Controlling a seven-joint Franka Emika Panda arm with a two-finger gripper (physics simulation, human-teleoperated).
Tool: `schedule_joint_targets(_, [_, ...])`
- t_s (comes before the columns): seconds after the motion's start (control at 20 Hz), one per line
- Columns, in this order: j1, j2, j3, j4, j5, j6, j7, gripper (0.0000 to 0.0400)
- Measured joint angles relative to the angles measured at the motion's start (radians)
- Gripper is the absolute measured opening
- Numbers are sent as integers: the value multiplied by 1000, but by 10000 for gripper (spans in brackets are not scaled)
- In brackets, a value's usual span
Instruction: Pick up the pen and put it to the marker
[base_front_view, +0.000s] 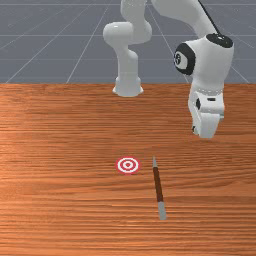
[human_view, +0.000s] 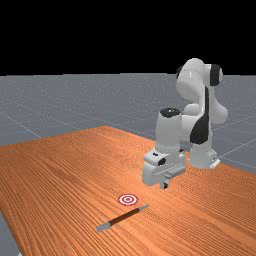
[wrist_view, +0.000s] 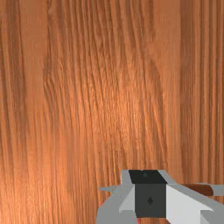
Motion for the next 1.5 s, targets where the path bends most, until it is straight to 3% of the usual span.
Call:
schedule_joint_targets(0.05, [3,3,10,2,27,12,21,0])
schedule_joint_targets(0.1, [13,-3,11,-17,8,54,15,0])
schedule_joint_targets(0.15, [1,10,32,9,45,24,-11,0])
schedule_joint_targets(0.25, [7,27,35,37,46,13,-10,0])
schedule_joint_targets(0.35, [8,167,36,304,51,-217,-23,0])
schedule_joint_targets(0.4, [12,296,36,547,53,-362,-31,0])
schedule_joint_targets(0.45, [8,156,21,264,30,-111,-19,0])
schedule_joint_targets(0.5, [4,390,35,695,57,-414,-46,0])
schedule_joint_targets(0.6, [6,282,14,398,39,-130,-1,0])
schedule_joint_targets(0.65, [5,296,14,396,37,-118,-8,0])
schedule_joint_targets(1.1, [8,351,9,445,23,-94,-26,0])
schedule_joint_targets(1.2, [2,469,16,670,24,-224,-79,0])
schedule_joint_targets(1.25, [7,585,13,890,26,-323,-88,0])
schedule_joint_targets(1.5, [5,588,8,880,30,-318,-61,0])
